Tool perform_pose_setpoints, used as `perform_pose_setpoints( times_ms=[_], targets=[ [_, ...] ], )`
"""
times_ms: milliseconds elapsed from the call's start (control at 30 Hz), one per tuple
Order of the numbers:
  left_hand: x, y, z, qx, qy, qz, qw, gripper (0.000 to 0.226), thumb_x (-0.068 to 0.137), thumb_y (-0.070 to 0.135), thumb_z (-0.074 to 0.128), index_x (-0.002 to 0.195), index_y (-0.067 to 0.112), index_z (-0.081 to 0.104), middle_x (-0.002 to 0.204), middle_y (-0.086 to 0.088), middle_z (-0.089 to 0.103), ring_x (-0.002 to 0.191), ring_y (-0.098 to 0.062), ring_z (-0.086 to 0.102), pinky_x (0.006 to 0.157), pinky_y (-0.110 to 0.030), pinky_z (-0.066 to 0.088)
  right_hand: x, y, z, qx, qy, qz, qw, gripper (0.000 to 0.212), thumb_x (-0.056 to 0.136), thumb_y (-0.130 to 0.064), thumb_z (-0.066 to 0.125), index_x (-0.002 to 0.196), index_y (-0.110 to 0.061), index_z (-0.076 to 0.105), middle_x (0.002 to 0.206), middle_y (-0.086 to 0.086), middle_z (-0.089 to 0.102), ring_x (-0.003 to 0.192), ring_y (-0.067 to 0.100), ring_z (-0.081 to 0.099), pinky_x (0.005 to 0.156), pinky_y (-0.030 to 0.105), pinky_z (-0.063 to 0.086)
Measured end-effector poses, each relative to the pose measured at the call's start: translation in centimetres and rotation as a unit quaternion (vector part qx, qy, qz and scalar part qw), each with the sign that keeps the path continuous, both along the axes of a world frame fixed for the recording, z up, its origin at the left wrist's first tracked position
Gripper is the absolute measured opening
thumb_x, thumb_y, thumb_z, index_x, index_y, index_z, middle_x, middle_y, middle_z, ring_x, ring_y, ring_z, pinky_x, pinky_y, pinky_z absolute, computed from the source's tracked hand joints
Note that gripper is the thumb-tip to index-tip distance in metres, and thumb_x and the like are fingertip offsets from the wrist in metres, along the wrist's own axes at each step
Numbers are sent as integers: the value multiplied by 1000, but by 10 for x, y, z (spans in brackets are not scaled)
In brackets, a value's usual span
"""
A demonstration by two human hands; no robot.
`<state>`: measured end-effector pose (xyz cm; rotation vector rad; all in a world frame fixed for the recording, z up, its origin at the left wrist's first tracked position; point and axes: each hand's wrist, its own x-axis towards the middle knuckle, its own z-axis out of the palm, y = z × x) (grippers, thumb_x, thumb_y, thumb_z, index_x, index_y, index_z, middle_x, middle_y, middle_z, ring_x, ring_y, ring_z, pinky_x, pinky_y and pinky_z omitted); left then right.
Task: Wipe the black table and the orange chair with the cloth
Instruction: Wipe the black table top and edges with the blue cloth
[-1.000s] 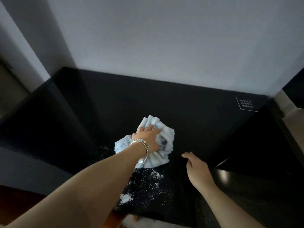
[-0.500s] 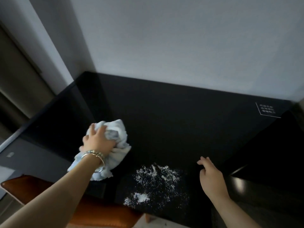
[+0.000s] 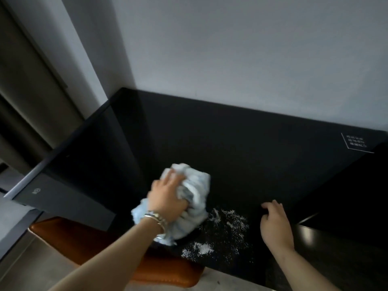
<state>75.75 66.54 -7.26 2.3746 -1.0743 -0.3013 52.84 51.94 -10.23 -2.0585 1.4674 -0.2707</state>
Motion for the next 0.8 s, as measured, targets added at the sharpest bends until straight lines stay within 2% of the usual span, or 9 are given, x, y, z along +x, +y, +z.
perform_pose_setpoints(
  times_ms=[67, 133, 200, 300, 400, 467, 533, 667, 800],
  targets=[
    [39, 25, 2, 59, -33, 115, 991, 62, 70, 44, 58, 127, 44, 35, 144, 6, 28, 115, -36, 44, 90, -47, 44, -1, 5, -1, -1, 12, 7, 1000, 37, 95, 0, 41, 130, -7, 51, 153, 14, 27, 145, 24, 13, 118, 38, 18],
    [66, 50, -1, 134, 12, 227, 965, 66, 75, 48, 58, 133, 44, 26, 147, 9, 16, 121, -35, 34, 94, -50, 39, -2, 11, -2, -6, 27, 12, 1000, 38, 94, 0, 41, 131, -9, 50, 153, 13, 26, 146, 24, 12, 118, 38, 17],
    [66, 58, -6, 166, 10, 263, 950, 64, 77, 54, 52, 133, 39, 25, 145, 5, 20, 120, -34, 33, 92, -51, 38, -1, 17, -4, -14, 38, 7, 999, 40, 95, -1, 42, 133, -11, 48, 154, 12, 24, 146, 24, 11, 119, 38, 15],
    [40, 37, -8, 166, 17, 218, 962, 64, 76, 55, 52, 131, 35, 26, 139, 2, 28, 121, -32, 32, 91, -46, 39, 3, 24, -6, -40, 69, 4, 997, 42, 95, -4, 42, 136, -12, 45, 155, 13, 22, 146, 27, 10, 119, 39, 13],
    [-5, 15, -15, 160, -10, 63, 985, 66, 74, 51, 54, 130, 37, 22, 140, 4, 28, 121, -29, 34, 94, -41, 41, 6, 26, -5, -39, 74, -5, 996, 43, 94, -3, 43, 136, -11, 45, 154, 15, 23, 145, 29, 12, 118, 41, 15],
    [-31, 7, -16, 144, 36, -53, 988, 69, 73, 43, 57, 135, 40, 27, 139, 10, 30, 119, -26, 36, 94, -40, 43, 5, 26, -3, -32, 63, -5, 997, 43, 94, -1, 42, 136, -10, 45, 153, 15, 25, 145, 29, 13, 118, 41, 15],
    [-31, 5, -11, 105, 68, -107, 986, 72, 69, 40, 55, 136, 43, 30, 139, 13, 33, 117, -24, 41, 92, -38, 43, 2, 25, 1, -13, 24, -8, 1000, 43, 94, 1, 41, 136, -9, 45, 152, 15, 29, 144, 28, 17, 117, 40, 20],
    [23, 41, -9, 102, 11, 64, 993, 64, 74, 41, 52, 134, 39, 33, 141, 13, 29, 113, -32, 40, 87, -40, 43, -17, 25, 9, 34, -28, -46, 998, 45, 97, -6, 39, 140, -18, 40, 148, 8, 38, 133, 26, 40, 106, 41, 39],
    [15, 54, -8, 138, 36, 145, 979, 63, 79, 45, 53, 136, 37, 27, 144, 7, 23, 118, -32, 32, 83, -40, 40, -26, 39, -1, -7, -5, -4, 1000, 44, 95, 2, 41, 137, -9, 44, 151, 7, 33, 144, 19, 20, 115, 31, 20]
  ],
)
